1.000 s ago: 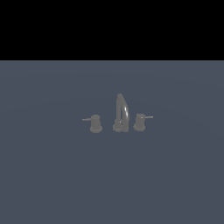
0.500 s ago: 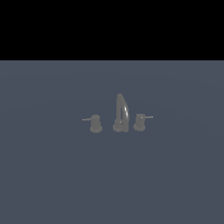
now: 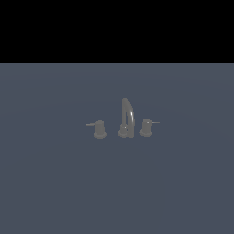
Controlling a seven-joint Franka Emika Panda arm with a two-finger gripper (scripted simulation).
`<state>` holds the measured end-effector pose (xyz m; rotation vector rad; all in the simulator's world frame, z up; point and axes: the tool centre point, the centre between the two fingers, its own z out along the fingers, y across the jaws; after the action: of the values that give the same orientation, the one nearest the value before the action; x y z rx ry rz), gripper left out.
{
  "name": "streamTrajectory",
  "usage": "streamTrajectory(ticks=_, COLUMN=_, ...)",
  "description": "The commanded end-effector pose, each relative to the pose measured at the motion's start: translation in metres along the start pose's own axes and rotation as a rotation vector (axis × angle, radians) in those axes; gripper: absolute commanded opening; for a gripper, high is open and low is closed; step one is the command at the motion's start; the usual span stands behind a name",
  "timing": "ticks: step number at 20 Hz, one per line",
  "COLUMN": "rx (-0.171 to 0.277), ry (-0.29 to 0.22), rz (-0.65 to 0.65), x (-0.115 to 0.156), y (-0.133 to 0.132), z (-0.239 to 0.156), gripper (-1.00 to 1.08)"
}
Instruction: Turn on the faucet by rotating a designated handle.
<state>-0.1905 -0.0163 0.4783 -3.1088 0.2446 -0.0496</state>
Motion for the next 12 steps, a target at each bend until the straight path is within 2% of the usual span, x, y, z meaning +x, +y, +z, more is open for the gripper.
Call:
streamTrajectory(ticks=1, rx=0.001, ry=-0.002, rz=0.058, x=0.018, y=0.001, z=0.009, gripper=-1.0)
streamTrajectory(ticks=12, rx=0.0, ry=-0.008, rz=0.358, x=0.105, y=0.014, z=0.071, gripper=-1.0)
